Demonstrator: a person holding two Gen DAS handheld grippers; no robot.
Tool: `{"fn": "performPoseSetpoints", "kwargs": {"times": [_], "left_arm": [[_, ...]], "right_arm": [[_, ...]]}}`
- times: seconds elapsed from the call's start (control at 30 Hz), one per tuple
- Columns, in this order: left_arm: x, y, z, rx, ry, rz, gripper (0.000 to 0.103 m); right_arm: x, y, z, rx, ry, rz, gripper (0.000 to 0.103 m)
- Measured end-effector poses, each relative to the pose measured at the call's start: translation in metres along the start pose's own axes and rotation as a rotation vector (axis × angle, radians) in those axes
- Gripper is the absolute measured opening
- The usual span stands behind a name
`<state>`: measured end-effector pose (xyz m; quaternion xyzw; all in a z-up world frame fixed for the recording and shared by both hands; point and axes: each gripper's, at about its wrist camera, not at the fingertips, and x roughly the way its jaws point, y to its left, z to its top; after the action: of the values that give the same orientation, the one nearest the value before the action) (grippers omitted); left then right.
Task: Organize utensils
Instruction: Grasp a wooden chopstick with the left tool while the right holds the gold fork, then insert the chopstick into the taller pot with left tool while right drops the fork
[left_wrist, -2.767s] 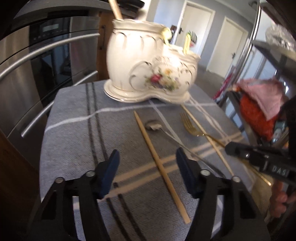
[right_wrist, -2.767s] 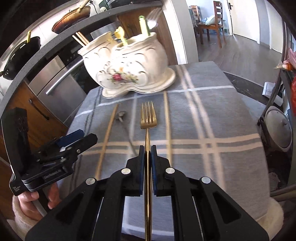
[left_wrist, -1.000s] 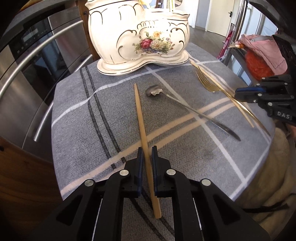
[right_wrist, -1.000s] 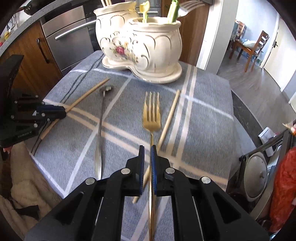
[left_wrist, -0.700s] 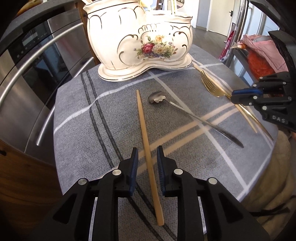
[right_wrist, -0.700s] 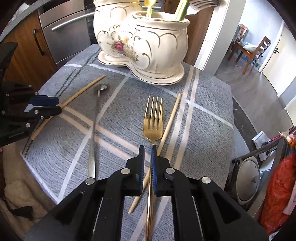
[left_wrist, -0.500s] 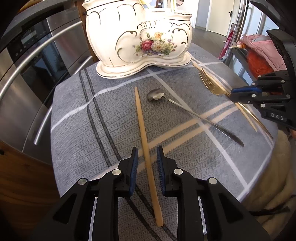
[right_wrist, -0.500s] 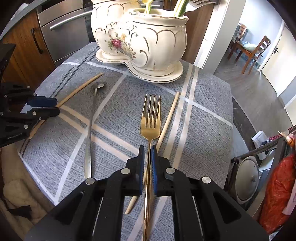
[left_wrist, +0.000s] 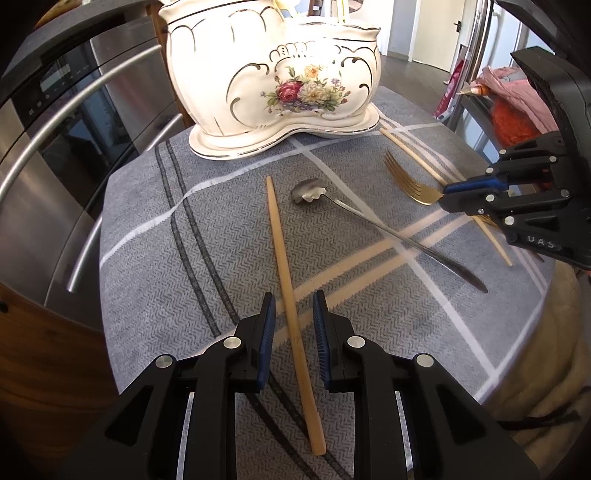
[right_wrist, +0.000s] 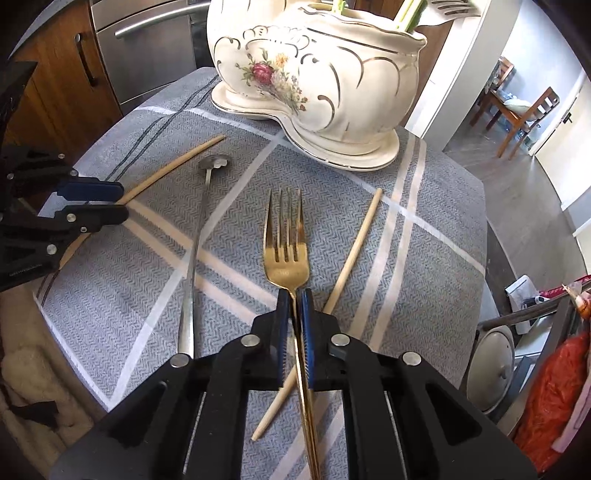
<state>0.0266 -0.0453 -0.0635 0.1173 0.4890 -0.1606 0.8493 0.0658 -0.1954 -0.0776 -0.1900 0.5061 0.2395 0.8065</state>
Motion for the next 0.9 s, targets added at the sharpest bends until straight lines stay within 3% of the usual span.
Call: {"fn": "performPoseSetpoints", "kwargs": {"times": [0.07,0.1,0.3,0.63,0.9], "left_arm": [[0.001,-0.001,0.002,0.008,0.002,0.014,0.008],[0.002,0.000,0.002,0.009,0.002,0.019,0.007],[-0.006,0.005,-0.003,-0.007,-0.043,0.009,0.006],[-0.061,0.015,-0.011,-0.065,-0.276,-0.013,0.006],[-0.080,0.014,-0.003,-0.063,-0.365,-0.018,0.006]], "right_arm": [[-0.001,0.001,-0.001,-0.006,-0.011,-0.002,0.005],[-0.001,0.001,-0.002,0.000,-0.017,-0.005,0.004],[-0.028,-0.001,-0.016,0.035,-0.134,0.001,0.004],[-0.104,-0.008,-0.047,0.103,-0.419,0.006,0.004],[-0.132,-0.008,-0.045,0.109,-0.589,-0.022,0.004]]}}
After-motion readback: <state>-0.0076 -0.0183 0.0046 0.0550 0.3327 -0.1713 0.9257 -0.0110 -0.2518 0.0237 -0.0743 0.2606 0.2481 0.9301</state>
